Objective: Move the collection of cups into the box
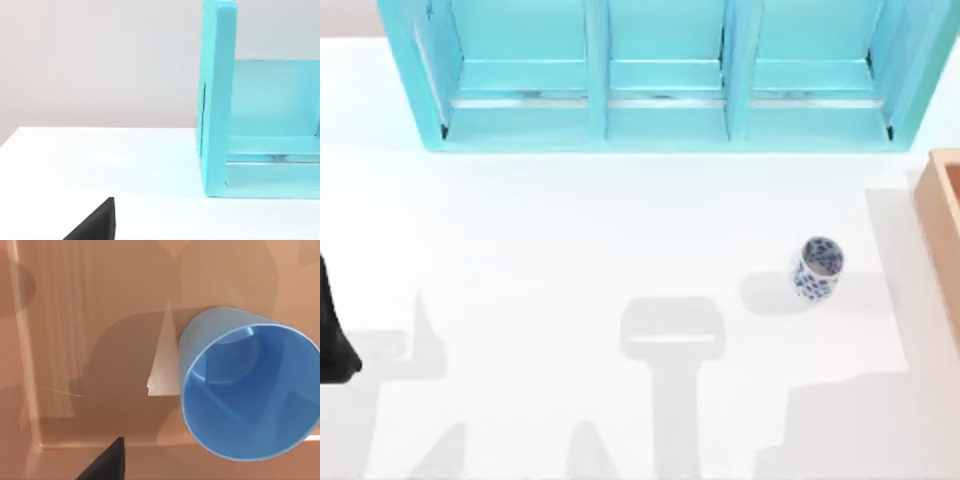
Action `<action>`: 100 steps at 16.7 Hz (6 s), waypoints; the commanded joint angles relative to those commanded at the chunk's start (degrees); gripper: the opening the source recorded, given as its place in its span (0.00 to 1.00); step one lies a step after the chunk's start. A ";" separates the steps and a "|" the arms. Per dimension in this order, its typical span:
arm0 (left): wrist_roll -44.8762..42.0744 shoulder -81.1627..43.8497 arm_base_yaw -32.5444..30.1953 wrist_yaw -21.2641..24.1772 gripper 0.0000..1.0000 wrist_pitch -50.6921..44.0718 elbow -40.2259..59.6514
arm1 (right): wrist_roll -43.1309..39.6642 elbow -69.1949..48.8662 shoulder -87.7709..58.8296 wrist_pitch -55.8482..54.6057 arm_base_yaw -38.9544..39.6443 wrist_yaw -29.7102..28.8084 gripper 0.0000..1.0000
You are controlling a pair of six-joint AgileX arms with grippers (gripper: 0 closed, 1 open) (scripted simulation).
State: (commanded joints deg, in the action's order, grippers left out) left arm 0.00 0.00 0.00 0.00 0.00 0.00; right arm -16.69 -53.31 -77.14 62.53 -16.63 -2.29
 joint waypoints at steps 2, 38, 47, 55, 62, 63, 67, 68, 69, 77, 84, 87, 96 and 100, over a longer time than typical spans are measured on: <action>0.00 0.00 0.00 0.00 1.00 0.00 0.00 | 0.00 0.00 0.00 0.00 0.00 0.00 1.00; 0.00 0.00 0.00 0.00 1.00 0.00 0.00 | 38.42 -48.02 -38.13 13.58 37.40 2.22 1.00; 0.00 0.00 0.00 0.00 1.00 0.00 0.00 | 38.44 -38.95 -40.15 2.35 37.39 2.20 1.00; 0.00 0.00 0.00 0.00 1.00 0.00 0.00 | 38.64 -31.15 -42.35 -7.52 37.56 2.19 1.00; 0.00 0.00 0.00 0.00 1.00 0.00 0.00 | 38.64 -31.15 -42.35 -7.52 37.56 2.19 0.55; 0.00 0.00 0.00 0.00 1.00 0.00 0.00 | 38.64 -31.15 -42.35 -7.52 37.56 2.19 0.47; 0.00 0.00 0.00 0.00 1.00 0.00 0.00 | 38.64 -31.15 -42.35 -7.52 37.56 2.19 0.17; 0.00 0.00 0.00 0.00 1.00 0.00 0.00 | 38.64 -31.15 -42.35 -7.52 37.56 2.19 0.10; 0.00 0.00 0.00 0.00 1.00 0.00 0.00 | 38.64 -31.15 -42.35 -7.52 37.56 2.19 0.02; 0.00 0.00 0.00 0.00 1.00 0.00 0.00 | 38.64 -31.15 -42.35 -7.52 37.56 2.19 0.00; 0.00 0.00 0.00 0.00 1.00 0.00 0.00 | 33.52 -35.90 -38.28 -0.80 35.07 2.43 0.00; 0.00 0.00 0.00 0.00 1.00 0.00 0.00 | 29.15 -38.35 -35.54 5.52 31.10 2.53 0.00; 0.00 0.00 0.00 0.00 1.00 0.00 0.00 | 23.76 -39.81 -32.22 11.26 22.64 2.28 0.00; 0.00 0.00 0.00 0.00 1.00 0.00 0.00 | 21.73 -39.48 -30.93 11.75 20.86 2.66 0.00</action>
State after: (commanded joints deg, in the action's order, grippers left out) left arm 0.00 0.00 0.00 0.00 0.00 0.00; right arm 5.04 -92.79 -108.07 74.28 4.23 0.37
